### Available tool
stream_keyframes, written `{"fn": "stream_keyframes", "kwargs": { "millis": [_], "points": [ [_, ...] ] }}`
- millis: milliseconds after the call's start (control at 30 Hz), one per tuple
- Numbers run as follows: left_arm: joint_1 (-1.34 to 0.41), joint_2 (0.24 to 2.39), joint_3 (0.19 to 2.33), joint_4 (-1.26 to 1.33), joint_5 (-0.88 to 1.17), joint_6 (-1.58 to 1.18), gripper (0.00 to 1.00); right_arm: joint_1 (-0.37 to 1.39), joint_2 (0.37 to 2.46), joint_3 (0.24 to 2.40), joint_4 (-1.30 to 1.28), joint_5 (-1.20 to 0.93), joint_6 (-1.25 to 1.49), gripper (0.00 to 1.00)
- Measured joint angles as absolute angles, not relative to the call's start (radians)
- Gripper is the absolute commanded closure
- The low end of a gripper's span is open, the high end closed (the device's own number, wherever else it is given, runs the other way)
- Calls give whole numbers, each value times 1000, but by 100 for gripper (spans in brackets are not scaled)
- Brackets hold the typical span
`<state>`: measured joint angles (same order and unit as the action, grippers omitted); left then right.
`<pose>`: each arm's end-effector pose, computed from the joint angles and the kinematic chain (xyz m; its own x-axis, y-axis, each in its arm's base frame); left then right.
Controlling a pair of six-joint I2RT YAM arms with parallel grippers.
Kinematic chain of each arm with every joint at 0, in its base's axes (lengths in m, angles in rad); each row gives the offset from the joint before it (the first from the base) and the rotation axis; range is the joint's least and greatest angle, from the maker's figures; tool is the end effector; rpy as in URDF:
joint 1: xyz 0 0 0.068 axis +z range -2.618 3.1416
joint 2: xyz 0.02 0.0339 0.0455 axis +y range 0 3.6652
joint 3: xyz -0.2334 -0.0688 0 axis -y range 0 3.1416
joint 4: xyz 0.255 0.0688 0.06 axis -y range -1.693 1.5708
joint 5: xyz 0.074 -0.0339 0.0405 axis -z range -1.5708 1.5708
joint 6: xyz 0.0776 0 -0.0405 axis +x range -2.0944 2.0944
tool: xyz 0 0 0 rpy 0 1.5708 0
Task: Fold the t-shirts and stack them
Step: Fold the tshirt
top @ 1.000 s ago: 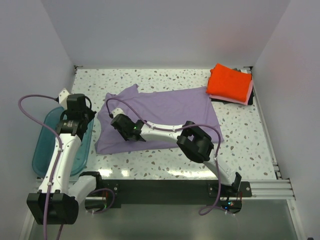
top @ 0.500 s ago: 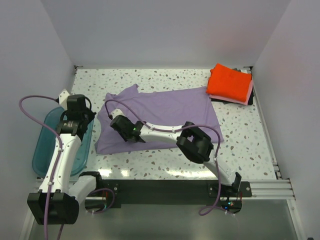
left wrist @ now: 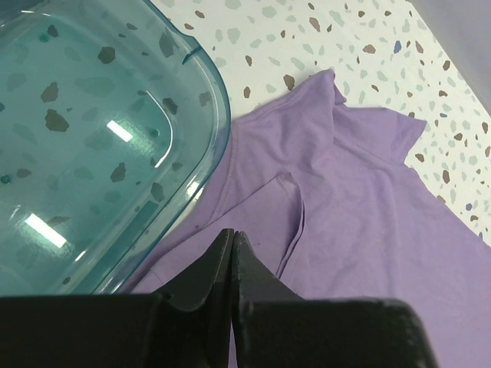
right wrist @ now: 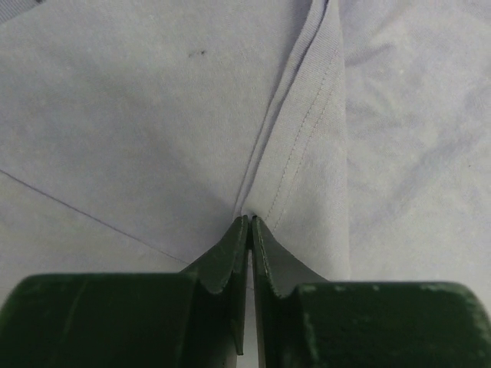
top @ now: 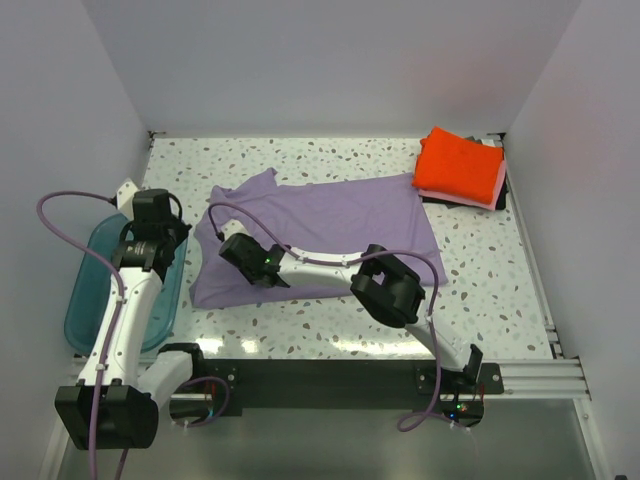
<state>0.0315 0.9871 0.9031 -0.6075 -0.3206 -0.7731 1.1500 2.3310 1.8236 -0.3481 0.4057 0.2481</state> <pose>0.2633 0.0328 0.2525 -0.2659 -0.6715 -0.6917 -0.6402 0.6594 -0.3941 0.2437 0.4696 0.1015 -0.4789 -0.5178 -0.7089 -0.6348 0.7621 -0.1278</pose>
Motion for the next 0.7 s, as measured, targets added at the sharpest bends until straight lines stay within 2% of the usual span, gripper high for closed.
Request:
{"fn": "stream_keyframes", "kwargs": {
  "millis": [700],
  "points": [
    [33,1014,900,-589,-317,-762,98,1071,2299,1813,-339,405,256,94]
  ]
}}
